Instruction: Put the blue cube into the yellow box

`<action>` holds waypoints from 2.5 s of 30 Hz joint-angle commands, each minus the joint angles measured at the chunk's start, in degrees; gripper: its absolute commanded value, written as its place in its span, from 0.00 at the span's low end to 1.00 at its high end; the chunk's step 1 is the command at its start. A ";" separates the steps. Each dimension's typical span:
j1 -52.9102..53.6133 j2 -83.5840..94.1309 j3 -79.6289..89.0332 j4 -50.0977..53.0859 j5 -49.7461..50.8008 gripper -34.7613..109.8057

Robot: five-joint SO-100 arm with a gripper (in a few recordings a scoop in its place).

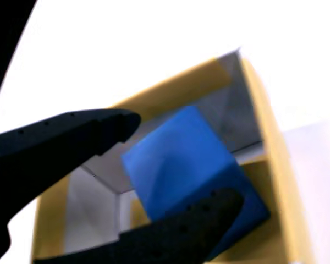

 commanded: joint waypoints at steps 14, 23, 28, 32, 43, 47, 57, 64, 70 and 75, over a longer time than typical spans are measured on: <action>11.07 19.51 -14.77 6.77 -7.65 0.43; 27.33 29.71 -10.72 14.24 -4.39 0.35; 32.78 39.99 0.00 18.11 -5.80 0.33; 35.16 50.45 8.17 23.47 -5.54 0.32; 36.39 64.86 20.21 39.55 -5.80 0.29; 36.56 66.36 23.55 42.89 -7.73 0.28; 39.29 66.45 27.42 52.03 -7.29 0.24; 40.87 66.53 27.42 65.30 -9.49 0.24; 41.40 66.53 27.42 68.38 -5.45 0.24; 41.57 66.53 27.42 68.29 -4.48 0.24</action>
